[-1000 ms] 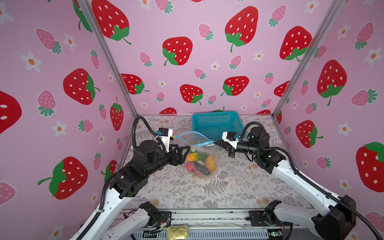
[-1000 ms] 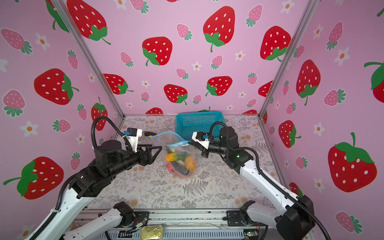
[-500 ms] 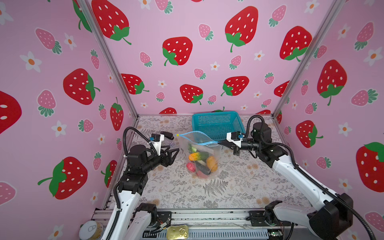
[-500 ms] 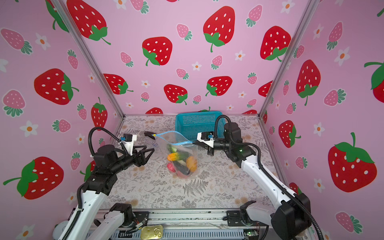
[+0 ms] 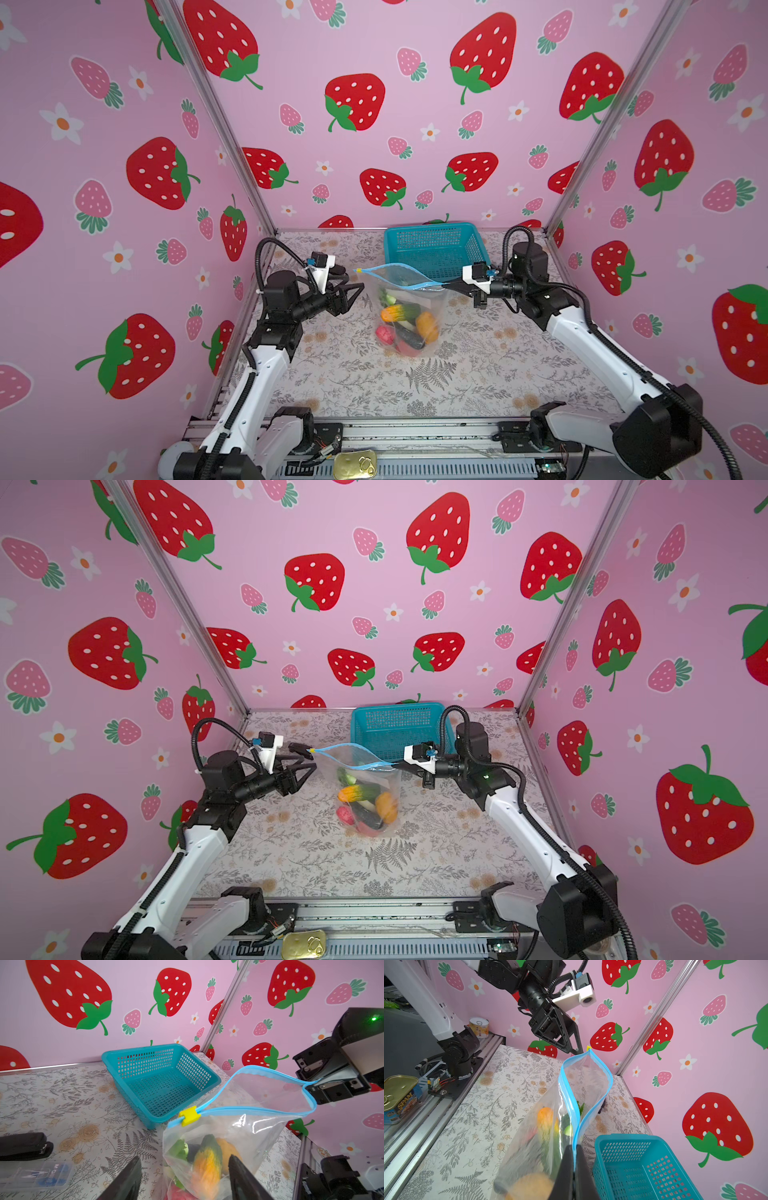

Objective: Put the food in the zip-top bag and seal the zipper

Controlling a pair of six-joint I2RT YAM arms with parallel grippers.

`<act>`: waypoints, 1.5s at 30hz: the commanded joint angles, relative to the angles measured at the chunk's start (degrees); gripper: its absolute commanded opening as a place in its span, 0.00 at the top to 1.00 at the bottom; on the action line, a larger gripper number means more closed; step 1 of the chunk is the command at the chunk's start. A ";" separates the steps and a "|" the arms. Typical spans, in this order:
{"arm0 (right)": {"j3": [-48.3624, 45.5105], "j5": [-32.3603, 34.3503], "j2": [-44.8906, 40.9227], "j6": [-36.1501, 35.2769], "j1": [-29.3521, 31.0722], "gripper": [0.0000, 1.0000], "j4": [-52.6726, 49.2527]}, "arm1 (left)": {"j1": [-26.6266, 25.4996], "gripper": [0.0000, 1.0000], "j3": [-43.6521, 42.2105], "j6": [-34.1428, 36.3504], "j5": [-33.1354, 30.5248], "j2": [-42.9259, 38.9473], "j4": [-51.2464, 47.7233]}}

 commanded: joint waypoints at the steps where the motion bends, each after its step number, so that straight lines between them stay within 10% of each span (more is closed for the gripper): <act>1: 0.68 -4.46 0.18 -2.42 -0.72 1.00 -0.06 | 0.36 0.33 4.66 2.82 4.98 2.18 1.89; 45: 3.81 -3.21 2.96 0.68 -3.01 1.00 -1.20 | -0.48 1.00 5.03 0.71 8.65 3.67 -0.55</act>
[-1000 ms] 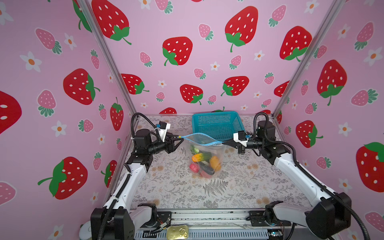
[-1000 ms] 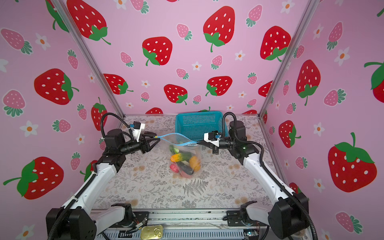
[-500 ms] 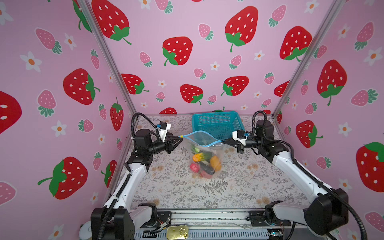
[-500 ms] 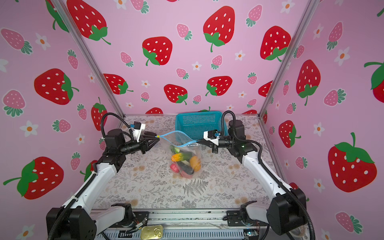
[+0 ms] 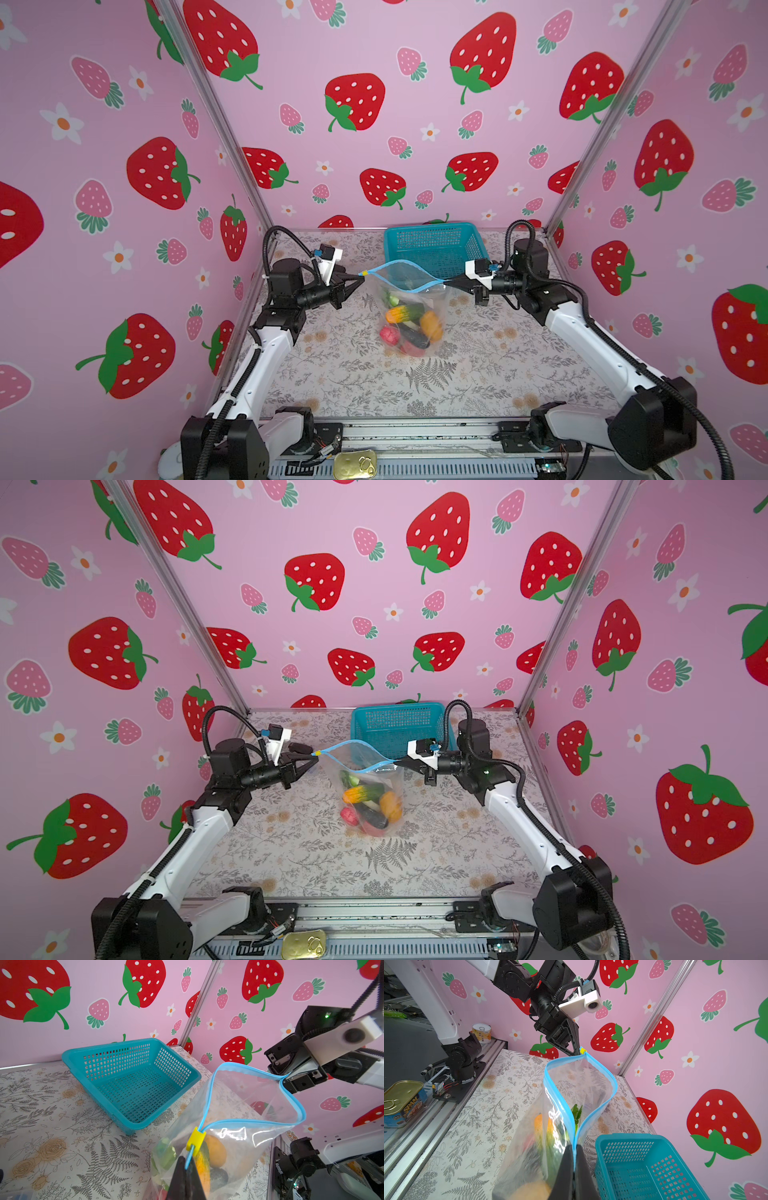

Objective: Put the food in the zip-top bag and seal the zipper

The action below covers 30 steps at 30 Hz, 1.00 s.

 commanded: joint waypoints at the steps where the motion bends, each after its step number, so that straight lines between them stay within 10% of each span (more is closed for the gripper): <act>1: 3.42 -0.78 1.16 -0.98 -1.47 1.00 -2.82 | -0.33 1.00 0.73 0.01 -0.80 -3.61 -1.50; 22: 8.69 4.14 3.11 -4.12 -3.40 1.00 -13.83 | -7.62 1.00 -2.70 -3.95 -11.65 -15.63 -5.58; 30: 12.61 4.44 -0.05 -5.06 -2.91 0.49 -18.63 | -9.82 1.00 -0.06 -2.09 -11.01 -14.72 -5.25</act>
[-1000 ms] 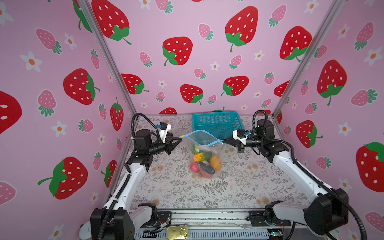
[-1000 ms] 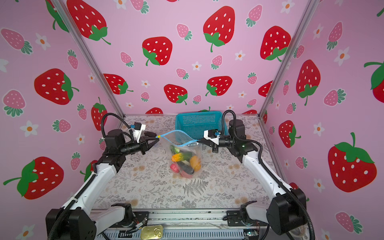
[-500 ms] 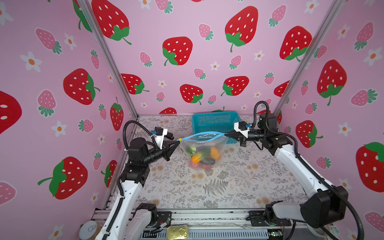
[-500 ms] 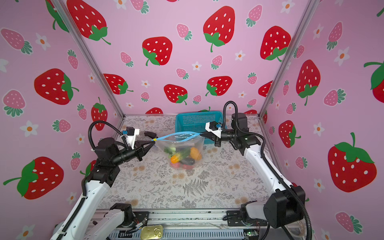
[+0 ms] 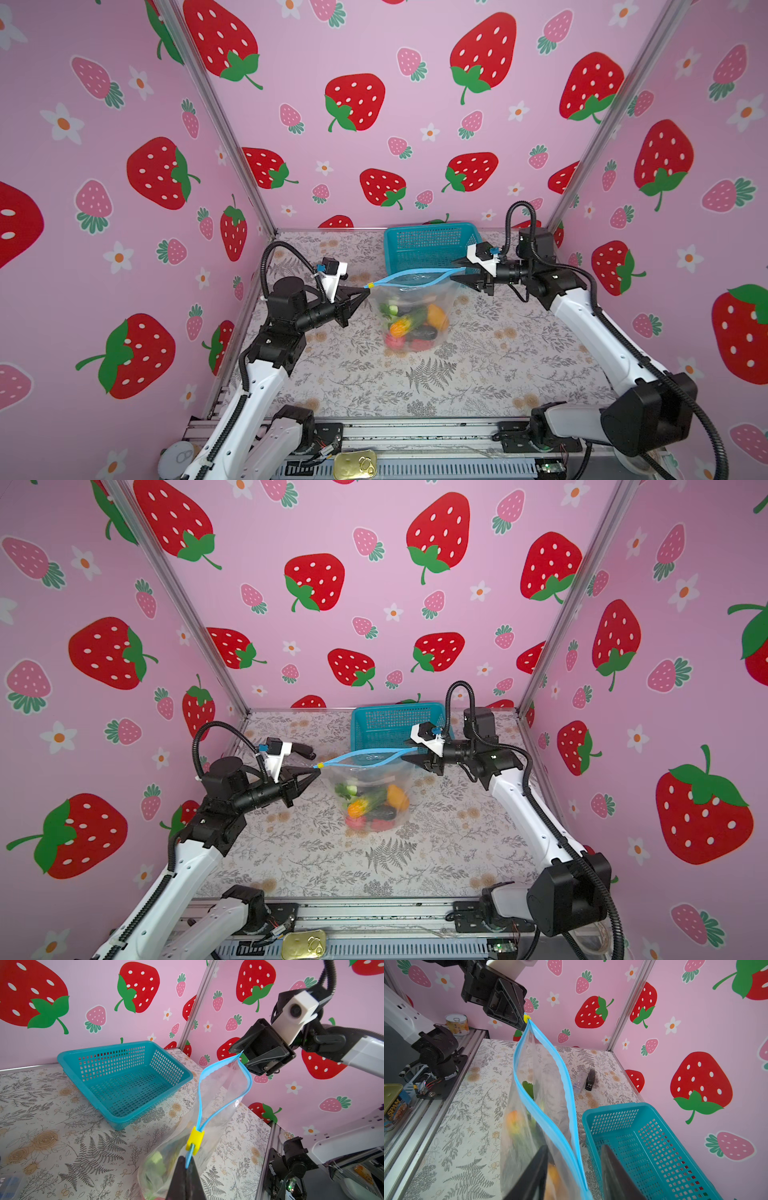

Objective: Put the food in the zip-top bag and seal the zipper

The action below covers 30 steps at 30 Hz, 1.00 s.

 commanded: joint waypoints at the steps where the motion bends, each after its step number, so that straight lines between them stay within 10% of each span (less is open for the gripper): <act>1: 2.97 -1.13 -3.65 -1.43 0.65 0.44 -2.80 | -1.00 1.00 3.26 2.19 0.37 -0.19 1.19; 18: 17.67 14.17 5.62 -8.81 24.46 0.19 -12.93 | -7.18 1.00 7.16 12.35 -0.01 1.07 -3.53; 30: 32.73 18.07 17.44 -11.82 28.79 0.44 -27.01 | -9.59 1.00 8.72 17.43 -2.81 -0.10 -8.00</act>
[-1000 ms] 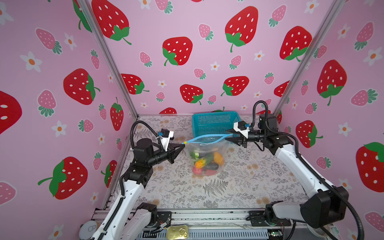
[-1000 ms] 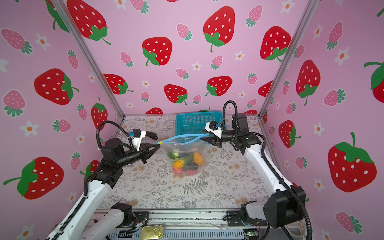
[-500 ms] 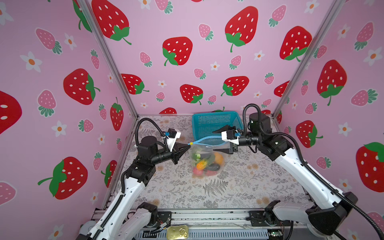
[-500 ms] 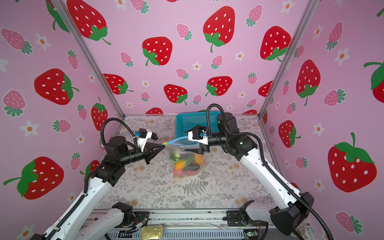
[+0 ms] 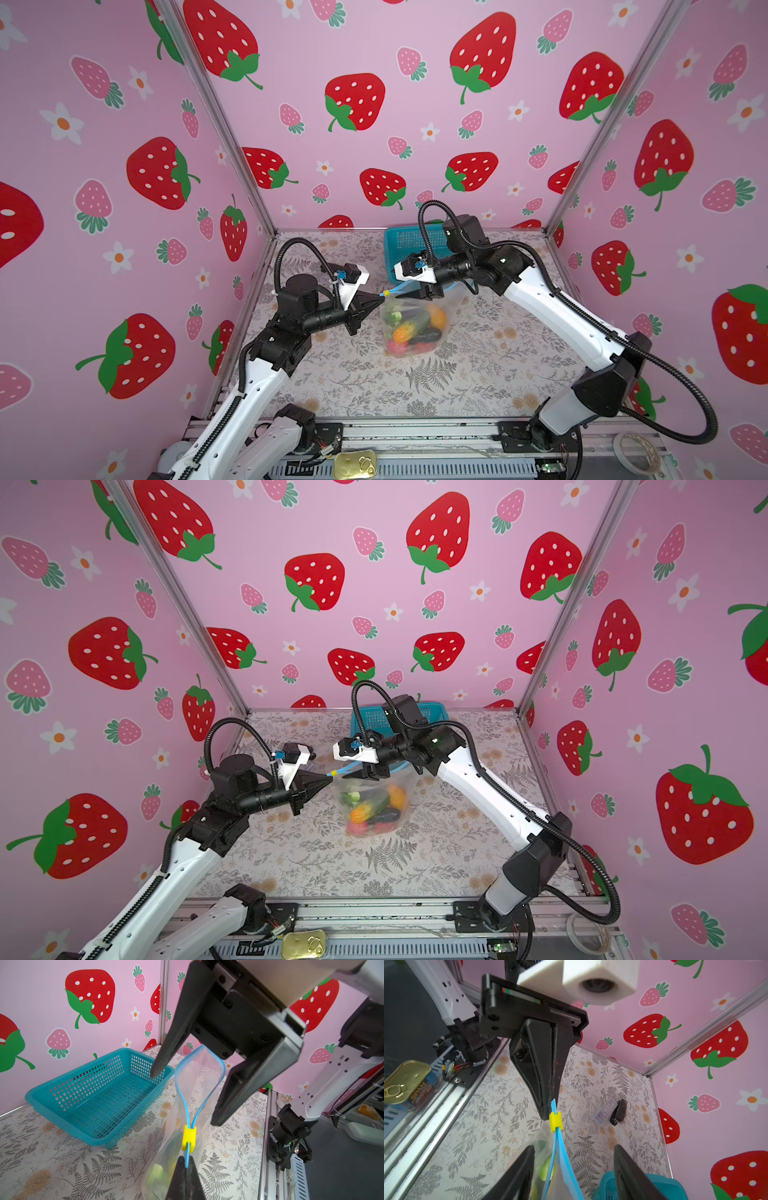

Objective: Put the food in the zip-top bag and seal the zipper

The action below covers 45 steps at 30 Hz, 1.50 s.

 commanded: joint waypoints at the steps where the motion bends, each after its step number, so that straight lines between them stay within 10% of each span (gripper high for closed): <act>1: 3.69 1.03 1.01 -1.86 1.05 0.46 -7.12 | -0.44 1.00 3.43 3.19 -0.62 -0.76 -1.16; 17: 10.14 3.13 4.83 -3.60 2.26 0.80 -14.34 | -1.04 1.00 4.73 4.91 -1.59 -0.93 -2.48; 25: 10.02 3.12 5.24 -4.31 2.23 0.74 -14.89 | -1.45 1.00 5.61 5.34 -2.26 -0.43 -2.61; 38: 9.69 5.03 4.17 -5.17 2.13 0.92 -15.36 | -1.89 1.00 7.46 7.43 -2.90 0.71 -5.33; 45: 9.77 4.50 3.99 -5.25 2.01 0.91 -14.82 | -2.51 0.85 8.90 8.65 -2.30 1.42 -5.75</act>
